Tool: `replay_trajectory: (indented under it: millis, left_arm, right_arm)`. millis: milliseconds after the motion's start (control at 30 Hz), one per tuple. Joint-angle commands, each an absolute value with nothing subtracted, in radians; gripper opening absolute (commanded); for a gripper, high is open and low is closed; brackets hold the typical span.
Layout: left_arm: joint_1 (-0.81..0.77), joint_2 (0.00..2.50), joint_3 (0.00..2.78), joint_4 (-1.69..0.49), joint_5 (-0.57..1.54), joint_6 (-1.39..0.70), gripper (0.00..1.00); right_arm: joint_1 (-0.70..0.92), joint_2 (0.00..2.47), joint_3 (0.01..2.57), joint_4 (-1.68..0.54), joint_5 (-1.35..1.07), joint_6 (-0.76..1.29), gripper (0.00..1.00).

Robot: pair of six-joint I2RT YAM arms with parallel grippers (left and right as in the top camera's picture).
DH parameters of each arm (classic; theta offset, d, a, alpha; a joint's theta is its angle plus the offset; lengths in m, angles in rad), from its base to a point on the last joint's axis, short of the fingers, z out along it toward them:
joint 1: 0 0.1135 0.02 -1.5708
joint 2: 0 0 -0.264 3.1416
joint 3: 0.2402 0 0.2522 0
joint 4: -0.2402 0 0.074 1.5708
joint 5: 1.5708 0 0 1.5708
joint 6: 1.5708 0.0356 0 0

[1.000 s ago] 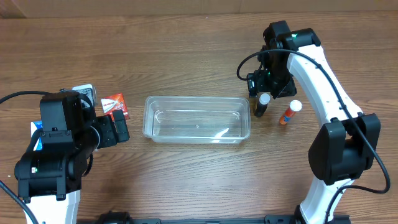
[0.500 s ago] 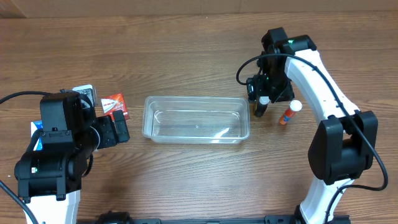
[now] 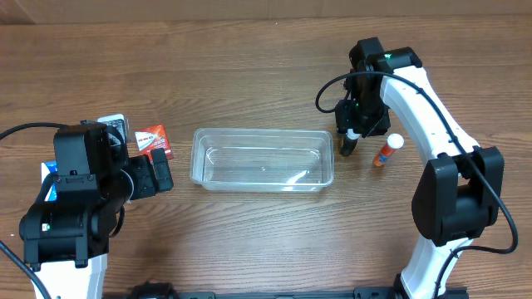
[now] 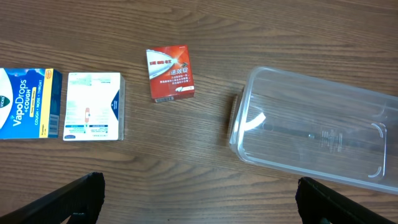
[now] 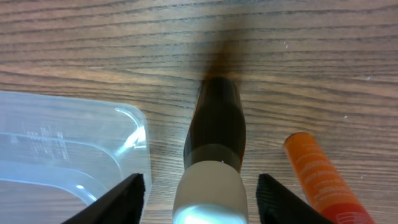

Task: Pack container
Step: 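Close the right gripper on the brown bottle's cap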

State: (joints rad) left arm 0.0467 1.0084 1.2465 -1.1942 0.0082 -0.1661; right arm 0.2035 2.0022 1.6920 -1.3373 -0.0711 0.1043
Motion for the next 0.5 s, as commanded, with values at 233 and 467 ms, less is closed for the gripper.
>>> replay_trajectory:
  millis: [233,467]
  left_arm:
    - [0.052,1.007,1.273,-1.197,0.019,-0.180,1.00]
    - [0.052,1.007,1.273,-1.197,0.020,-0.180,1.00]
  right_arm:
    - [0.202,2.007,1.688,-1.336,-0.069,0.106,0.44]
    - [0.202,2.007,1.688,-1.336,-0.068,0.105,0.36]
